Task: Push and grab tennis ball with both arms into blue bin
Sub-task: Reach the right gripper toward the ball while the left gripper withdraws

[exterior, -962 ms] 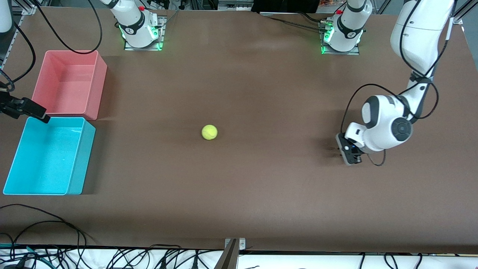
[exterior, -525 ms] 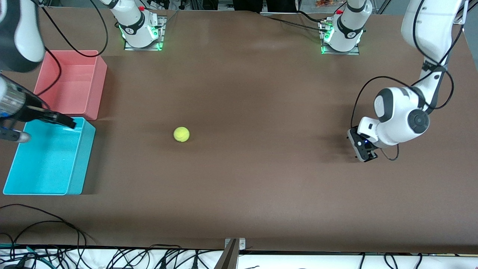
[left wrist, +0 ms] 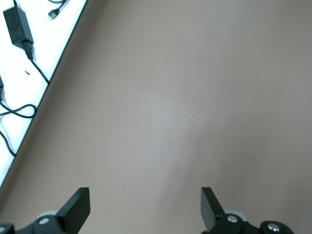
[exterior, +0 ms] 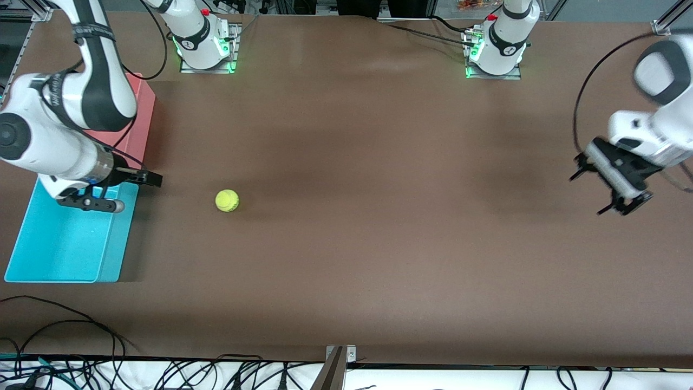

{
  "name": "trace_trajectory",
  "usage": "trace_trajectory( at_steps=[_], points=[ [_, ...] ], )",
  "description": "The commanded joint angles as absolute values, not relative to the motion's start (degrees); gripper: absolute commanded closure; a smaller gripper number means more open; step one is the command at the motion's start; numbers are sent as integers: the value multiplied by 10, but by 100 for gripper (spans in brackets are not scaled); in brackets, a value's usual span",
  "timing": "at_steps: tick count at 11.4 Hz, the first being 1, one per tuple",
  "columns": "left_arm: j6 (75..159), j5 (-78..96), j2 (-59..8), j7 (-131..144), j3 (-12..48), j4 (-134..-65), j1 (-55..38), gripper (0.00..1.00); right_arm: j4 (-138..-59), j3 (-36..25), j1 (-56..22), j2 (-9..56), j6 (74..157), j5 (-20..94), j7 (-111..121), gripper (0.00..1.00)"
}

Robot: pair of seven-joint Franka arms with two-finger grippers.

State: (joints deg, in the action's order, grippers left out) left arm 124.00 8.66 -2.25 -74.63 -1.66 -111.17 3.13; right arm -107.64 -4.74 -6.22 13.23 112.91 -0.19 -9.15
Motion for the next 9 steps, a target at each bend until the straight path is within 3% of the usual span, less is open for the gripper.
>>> trace_trajectory(
  at_steps=[1,6,9],
  points=[
    [1076,47,-25,-639,-21,-993,25,0,-1160,-43,-81,118,1222,-8,-119,0],
    [855,8,-19,-339,-14,-870,24,0,-1209,-41,-105,174,1337,-11,-142,0],
    [792,-32,-5,-199,2,-848,22,0,-1207,-41,-107,219,1410,-13,-139,0]
  ],
)
